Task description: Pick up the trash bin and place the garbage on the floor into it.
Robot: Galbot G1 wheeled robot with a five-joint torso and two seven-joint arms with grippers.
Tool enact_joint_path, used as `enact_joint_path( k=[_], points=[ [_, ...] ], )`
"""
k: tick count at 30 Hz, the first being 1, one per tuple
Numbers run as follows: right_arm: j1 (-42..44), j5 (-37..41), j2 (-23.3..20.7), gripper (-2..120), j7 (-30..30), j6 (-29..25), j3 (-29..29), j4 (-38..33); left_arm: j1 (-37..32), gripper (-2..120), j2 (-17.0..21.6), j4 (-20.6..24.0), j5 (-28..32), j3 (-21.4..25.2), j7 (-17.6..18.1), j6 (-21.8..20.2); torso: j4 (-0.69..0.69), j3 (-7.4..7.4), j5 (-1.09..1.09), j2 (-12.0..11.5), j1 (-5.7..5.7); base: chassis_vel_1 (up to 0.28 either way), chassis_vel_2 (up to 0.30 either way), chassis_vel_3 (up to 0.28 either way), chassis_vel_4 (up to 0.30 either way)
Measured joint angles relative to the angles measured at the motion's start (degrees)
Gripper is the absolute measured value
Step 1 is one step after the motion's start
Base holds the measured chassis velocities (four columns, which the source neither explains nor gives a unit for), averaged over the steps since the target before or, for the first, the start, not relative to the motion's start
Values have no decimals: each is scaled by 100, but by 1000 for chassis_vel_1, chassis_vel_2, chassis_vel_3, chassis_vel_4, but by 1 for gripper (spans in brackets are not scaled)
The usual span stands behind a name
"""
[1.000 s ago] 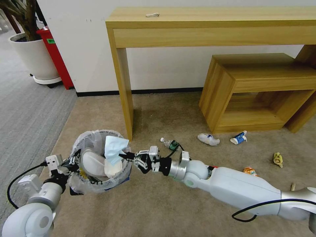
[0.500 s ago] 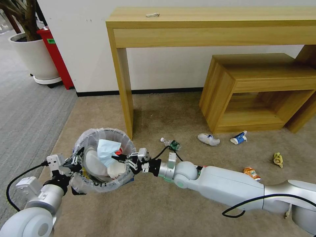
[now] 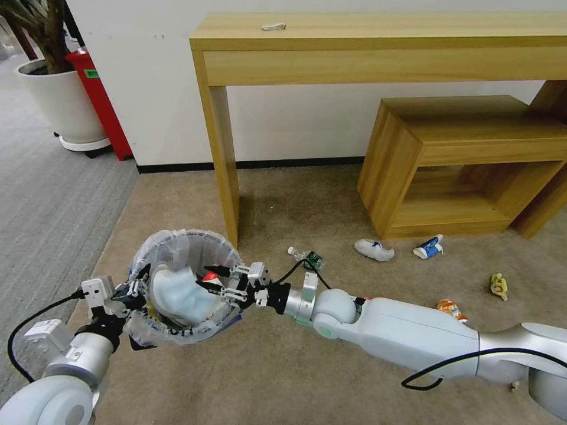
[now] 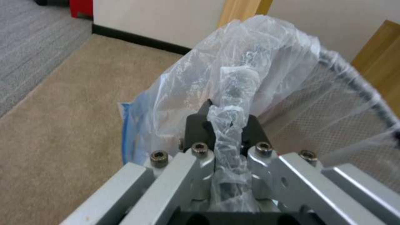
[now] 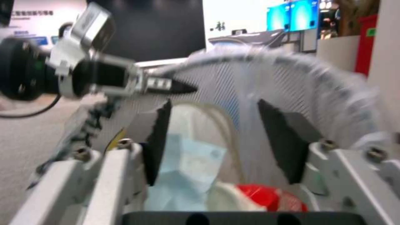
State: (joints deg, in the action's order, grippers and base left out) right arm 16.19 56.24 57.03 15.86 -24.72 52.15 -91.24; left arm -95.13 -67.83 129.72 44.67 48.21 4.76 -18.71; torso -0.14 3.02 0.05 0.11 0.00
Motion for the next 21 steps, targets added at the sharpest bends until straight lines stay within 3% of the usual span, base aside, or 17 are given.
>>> enact_joint_path(
  k=[2,11,14,16,21],
  points=[
    [28,0,-18,64,-37,4,-75,-38,-1,3,1,-27,0,0,-1,0,0,0,0,0,0,0,0,0,0],
    [500,-52,-303,98,-498,112,-1013,-330,46,3,60,-204,-12,4,0,10,0,0,0,0,0,0,0,0,0],
    [608,-57,-368,99,-526,138,-1180,-361,58,3,62,-211,-12,4,0,10,0,0,0,0,0,0,0,0,0],
    [934,-73,-560,100,-638,198,-1687,-491,97,3,63,-261,-19,3,0,16,-3,-1,0,0,0,0,0,0,0],
    [1255,-145,-734,100,-746,244,-2217,-636,118,3,57,-317,-48,-21,-3,28,1,0,-1,0,0,0,0,0,0]
  ],
)
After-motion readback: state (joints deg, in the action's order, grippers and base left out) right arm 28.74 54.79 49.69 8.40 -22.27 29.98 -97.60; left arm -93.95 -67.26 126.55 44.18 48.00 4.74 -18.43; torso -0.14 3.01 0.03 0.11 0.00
